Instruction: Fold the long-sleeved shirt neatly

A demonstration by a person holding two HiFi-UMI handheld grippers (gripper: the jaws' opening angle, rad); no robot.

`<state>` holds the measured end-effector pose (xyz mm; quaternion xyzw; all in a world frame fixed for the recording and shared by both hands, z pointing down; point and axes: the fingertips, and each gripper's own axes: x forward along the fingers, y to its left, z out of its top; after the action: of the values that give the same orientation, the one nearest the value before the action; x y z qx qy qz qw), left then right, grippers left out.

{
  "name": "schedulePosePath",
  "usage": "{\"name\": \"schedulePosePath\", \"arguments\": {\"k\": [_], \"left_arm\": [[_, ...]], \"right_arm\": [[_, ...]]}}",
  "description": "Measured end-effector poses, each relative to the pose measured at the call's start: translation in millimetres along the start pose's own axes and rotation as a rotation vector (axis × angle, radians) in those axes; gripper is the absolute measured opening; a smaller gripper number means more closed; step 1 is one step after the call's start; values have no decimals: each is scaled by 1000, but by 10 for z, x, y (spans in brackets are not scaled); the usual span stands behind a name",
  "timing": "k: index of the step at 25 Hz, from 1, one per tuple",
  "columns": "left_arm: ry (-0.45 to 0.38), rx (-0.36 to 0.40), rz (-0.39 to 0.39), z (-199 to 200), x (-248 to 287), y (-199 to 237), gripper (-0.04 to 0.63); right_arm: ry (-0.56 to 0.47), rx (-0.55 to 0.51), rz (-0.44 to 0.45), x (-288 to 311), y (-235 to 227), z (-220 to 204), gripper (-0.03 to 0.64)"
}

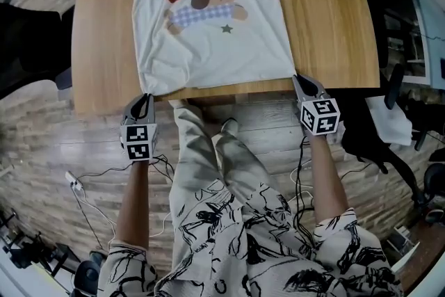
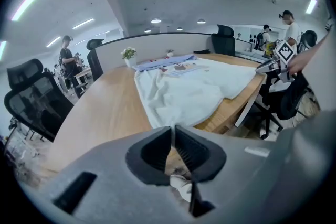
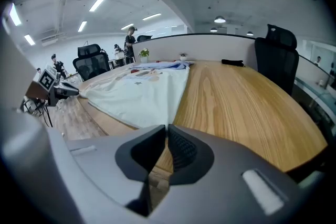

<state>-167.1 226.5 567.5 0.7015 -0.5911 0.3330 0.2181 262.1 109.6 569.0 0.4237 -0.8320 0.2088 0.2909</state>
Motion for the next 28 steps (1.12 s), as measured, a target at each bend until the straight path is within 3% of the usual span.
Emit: {"name": "schedulePosePath", "arguments": {"k": [4,9,12,18,23,28], "left_arm": [[-14,-39,15,-158,-301,247,29],[-22,-19,-33,-271,-509,148,31],[-39,-17,-17,-259,-614,126,29],[-77,-13,61,59,-960,159,31],[-169,-41,104,586,-1212,210,31],[-214,-39,153,759,-1540,222,31]], "right_arm": [[-39,91,8,-294,-28,-62,28],[-18,60,13,-508,20,-236,28],[-23,21,25,-598,133,-217,28],[-80,23,25,-924,108,49,29],[-167,62,28,-1099,-2,474,28],[-224,55,59,-1408,96,723,28]]}}
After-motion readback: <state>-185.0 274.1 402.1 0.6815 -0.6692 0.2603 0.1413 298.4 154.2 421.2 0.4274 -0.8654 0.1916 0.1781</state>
